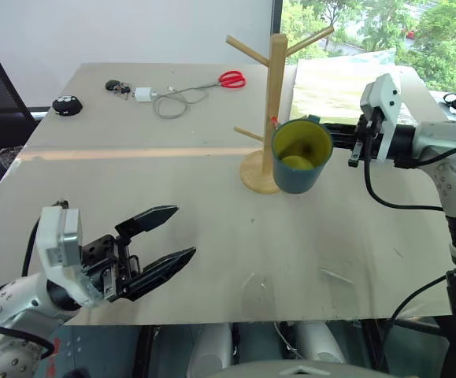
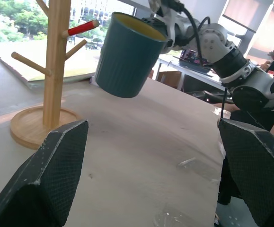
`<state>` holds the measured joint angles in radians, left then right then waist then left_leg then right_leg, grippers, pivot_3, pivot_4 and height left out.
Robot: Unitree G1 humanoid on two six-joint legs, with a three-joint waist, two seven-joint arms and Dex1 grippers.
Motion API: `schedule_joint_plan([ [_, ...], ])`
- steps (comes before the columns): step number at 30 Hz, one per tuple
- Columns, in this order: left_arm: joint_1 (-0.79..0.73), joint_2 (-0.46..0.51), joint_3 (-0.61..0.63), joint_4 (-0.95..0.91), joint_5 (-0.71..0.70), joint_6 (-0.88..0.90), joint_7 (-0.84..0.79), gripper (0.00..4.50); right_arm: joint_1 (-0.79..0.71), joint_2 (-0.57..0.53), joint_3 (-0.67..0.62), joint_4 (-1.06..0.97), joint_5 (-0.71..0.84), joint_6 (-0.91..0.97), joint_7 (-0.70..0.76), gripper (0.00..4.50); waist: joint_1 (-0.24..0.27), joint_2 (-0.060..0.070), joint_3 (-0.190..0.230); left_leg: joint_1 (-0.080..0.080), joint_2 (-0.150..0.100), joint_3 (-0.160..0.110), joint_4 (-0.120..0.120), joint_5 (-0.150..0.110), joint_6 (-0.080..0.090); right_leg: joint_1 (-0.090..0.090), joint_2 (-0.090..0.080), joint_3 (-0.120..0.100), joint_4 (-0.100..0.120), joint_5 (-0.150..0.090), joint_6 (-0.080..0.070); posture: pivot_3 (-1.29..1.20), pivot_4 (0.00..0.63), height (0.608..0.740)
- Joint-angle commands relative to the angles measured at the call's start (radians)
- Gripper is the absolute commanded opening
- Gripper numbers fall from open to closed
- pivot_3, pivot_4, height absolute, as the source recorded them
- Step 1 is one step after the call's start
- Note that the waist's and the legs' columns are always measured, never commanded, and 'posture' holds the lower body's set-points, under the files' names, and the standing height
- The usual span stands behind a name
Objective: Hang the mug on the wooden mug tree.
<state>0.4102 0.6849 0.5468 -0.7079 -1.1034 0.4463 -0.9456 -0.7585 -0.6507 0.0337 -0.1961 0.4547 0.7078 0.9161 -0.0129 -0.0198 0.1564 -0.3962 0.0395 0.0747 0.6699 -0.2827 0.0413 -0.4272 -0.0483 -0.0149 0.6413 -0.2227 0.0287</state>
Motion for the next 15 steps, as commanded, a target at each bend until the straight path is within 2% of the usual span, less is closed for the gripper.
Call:
schedule_joint_plan([
  [1,0.005,-0.002,0.029,-0.034,-0.020,-0.017,0.007,4.50,-0.002,0.027,-0.009,-0.113,0.005,0.081,-0.112,0.06,0.001,0.000,0.000,0.000,0.000,0.000,0.000,0.000,0.000,0.000,0.000,0.000,0.000,0.000,0.000,0.00,0.150,0.740],
  [7,-0.010,0.009,0.032,-0.005,-0.017,-0.012,-0.001,4.50,-0.013,0.083,0.008,-0.217,-0.031,0.210,-0.289,0.06,0.002,0.000,0.000,-0.001,-0.001,0.001,0.002,0.000,0.000,0.000,0.000,-0.002,0.000,-0.001,-0.001,0.00,0.150,0.740],
  [15,-0.009,0.012,0.031,0.005,-0.010,-0.011,-0.014,4.50,-0.052,0.163,0.047,-0.305,-0.054,0.368,-0.455,0.06,-0.001,0.000,0.000,-0.002,0.000,0.001,0.001,0.001,-0.002,-0.002,0.001,-0.002,0.000,0.000,-0.001,0.00,0.150,0.740],
])
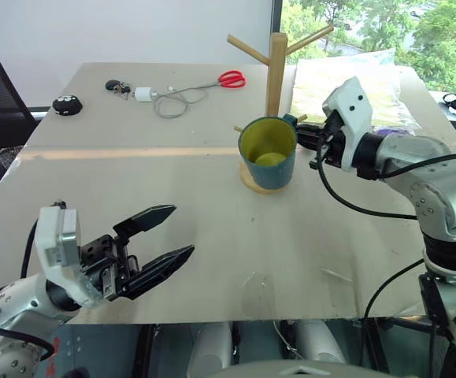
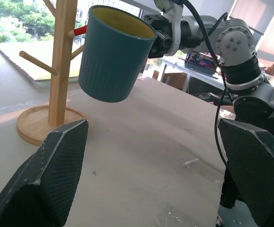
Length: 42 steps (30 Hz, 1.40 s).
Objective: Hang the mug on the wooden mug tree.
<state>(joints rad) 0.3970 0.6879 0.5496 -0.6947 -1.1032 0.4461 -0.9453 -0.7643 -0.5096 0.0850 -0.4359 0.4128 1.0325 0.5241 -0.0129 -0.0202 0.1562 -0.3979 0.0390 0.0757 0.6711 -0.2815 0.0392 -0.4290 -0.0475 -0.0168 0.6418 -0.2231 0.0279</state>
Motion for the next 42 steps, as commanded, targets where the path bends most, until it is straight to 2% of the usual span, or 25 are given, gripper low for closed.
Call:
schedule_joint_plan([
  [1,0.006,0.008,0.030,-0.006,-0.009,-0.012,-0.017,4.50,-0.053,0.033,-0.001,-0.072,-0.013,0.061,-0.079,0.06,-0.001,0.000,0.000,0.000,0.000,0.000,0.000,0.000,0.000,0.000,0.000,0.000,0.000,0.000,0.000,0.00,0.150,0.740],
  [10,0.036,-0.014,0.028,-0.018,0.005,-0.026,-0.019,4.50,-0.121,0.142,0.005,-0.104,-0.036,0.229,-0.227,0.06,-0.002,0.000,0.000,0.000,0.000,0.000,0.000,0.000,0.000,0.000,0.000,0.000,0.000,0.000,0.000,0.00,0.150,0.740],
  [17,0.047,-0.032,0.011,-0.019,0.020,-0.041,-0.021,4.50,-0.128,0.149,0.053,-0.039,-0.083,0.231,-0.255,0.06,-0.002,0.000,0.000,0.000,0.000,0.001,0.000,0.000,0.000,0.000,0.000,0.000,0.000,0.000,0.000,0.00,0.150,0.740],
  [20,0.046,-0.036,0.006,-0.023,0.018,-0.039,-0.015,4.50,-0.108,0.139,0.001,-0.074,-0.034,0.251,-0.210,0.90,-0.002,0.000,0.000,0.000,0.000,0.000,0.000,0.000,0.000,0.000,0.000,0.000,0.000,0.000,0.000,0.00,0.150,0.740],
  [22,0.043,-0.037,0.004,-0.023,0.013,-0.036,-0.011,4.50,-0.079,0.112,-0.059,-0.125,0.039,0.272,-0.141,1.83,-0.001,0.000,0.000,-0.001,0.000,0.000,0.000,0.000,0.001,0.000,0.000,0.000,0.000,0.000,0.001,0.00,0.150,0.740],
  [27,0.007,-0.033,-0.016,-0.007,0.030,-0.025,0.028,4.50,0.058,-0.052,-0.184,-0.216,0.178,0.194,0.053,1.83,0.003,-0.001,-0.001,-0.002,0.000,-0.001,0.000,-0.002,0.004,0.000,-0.001,-0.002,-0.001,0.001,0.002,0.00,0.150,0.740],
  [29,-0.008,-0.028,-0.035,0.006,0.064,-0.020,0.048,4.50,0.170,-0.122,-0.251,-0.224,0.209,0.093,0.157,1.83,0.002,-0.001,-0.001,-0.001,-0.001,-0.001,0.000,-0.002,0.004,0.000,-0.001,-0.001,-0.001,0.001,0.001,0.00,0.150,0.740],
  [31,-0.009,-0.025,-0.045,0.014,0.086,-0.016,0.053,4.50,0.274,-0.147,-0.324,-0.210,0.243,0.018,0.222,1.83,0.000,-0.002,-0.001,-0.001,-0.001,-0.001,0.000,-0.002,0.004,0.000,0.000,-0.001,-0.001,0.001,0.002,0.00,0.150,0.740],
  [37,0.040,-0.007,-0.023,0.056,0.151,-0.007,0.052,4.50,0.718,-0.255,-0.469,-0.167,0.143,-0.309,0.406,4.43,0.005,-0.002,-0.002,0.000,0.000,-0.001,0.000,-0.002,0.004,0.001,0.001,-0.001,-0.001,0.001,0.002,0.00,0.150,0.740],
  [42,0.068,0.031,0.015,0.132,0.245,-0.025,0.028,4.50,0.928,-0.263,-0.573,-0.153,0.131,-0.439,0.465,4.47,0.000,-0.004,-0.002,0.004,0.000,0.000,0.000,-0.002,0.004,0.003,0.001,0.001,0.000,-0.003,0.003,0.00,0.150,0.740],
])
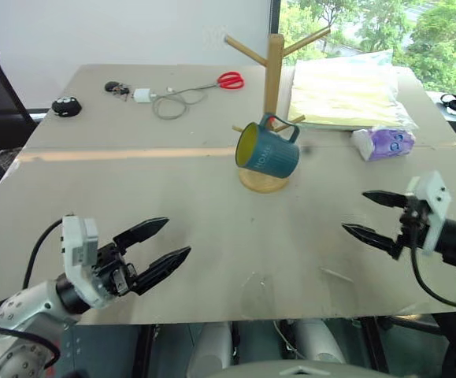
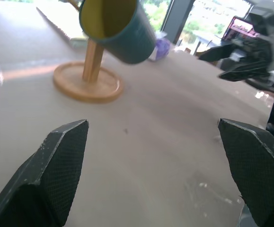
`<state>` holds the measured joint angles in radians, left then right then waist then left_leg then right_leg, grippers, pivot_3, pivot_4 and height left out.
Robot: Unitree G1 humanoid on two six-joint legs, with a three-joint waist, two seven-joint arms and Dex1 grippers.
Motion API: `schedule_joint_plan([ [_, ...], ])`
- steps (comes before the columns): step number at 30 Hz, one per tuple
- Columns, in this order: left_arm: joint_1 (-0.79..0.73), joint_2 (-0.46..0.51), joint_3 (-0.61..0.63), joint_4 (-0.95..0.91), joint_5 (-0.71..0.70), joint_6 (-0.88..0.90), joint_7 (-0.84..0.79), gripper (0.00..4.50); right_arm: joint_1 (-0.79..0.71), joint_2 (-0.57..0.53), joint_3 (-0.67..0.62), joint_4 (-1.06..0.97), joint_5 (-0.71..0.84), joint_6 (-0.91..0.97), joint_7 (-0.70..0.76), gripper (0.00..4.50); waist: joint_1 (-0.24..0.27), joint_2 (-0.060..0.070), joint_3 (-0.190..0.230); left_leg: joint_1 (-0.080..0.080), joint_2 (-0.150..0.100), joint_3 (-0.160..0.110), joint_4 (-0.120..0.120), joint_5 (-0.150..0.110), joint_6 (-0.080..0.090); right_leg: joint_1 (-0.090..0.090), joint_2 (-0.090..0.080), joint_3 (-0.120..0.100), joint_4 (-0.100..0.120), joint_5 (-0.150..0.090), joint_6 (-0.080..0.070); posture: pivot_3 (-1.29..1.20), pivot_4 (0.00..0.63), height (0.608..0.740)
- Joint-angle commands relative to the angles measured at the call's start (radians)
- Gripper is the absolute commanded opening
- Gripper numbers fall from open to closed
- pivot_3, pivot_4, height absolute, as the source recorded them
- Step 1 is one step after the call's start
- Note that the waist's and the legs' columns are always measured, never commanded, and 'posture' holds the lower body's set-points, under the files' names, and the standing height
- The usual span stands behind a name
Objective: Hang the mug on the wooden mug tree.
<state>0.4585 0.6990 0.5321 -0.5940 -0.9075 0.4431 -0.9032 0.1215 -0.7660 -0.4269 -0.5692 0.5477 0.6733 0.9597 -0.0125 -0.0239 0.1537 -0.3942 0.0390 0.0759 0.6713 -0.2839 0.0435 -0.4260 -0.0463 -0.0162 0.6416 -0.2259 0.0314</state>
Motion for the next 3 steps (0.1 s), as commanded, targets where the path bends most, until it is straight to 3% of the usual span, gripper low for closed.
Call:
schedule_joint_plan([
  [1,0.001,0.027,0.029,0.050,0.066,-0.026,-0.022,4.50,0.061,-0.002,-0.062,-0.019,-0.006,-0.096,0.026,4.47,-0.002,0.000,0.000,0.002,0.000,0.000,0.000,0.000,0.000,0.001,0.000,0.000,0.000,0.000,0.000,0.00,0.150,0.740],
  [3,-0.018,0.035,0.013,0.078,0.093,-0.030,-0.027,4.50,0.080,0.010,-0.049,-0.013,-0.018,-0.130,0.012,4.47,-0.002,0.000,0.000,0.007,0.001,0.002,0.000,0.000,0.000,0.005,0.000,0.001,0.000,0.000,0.000,0.00,0.150,0.740],
])
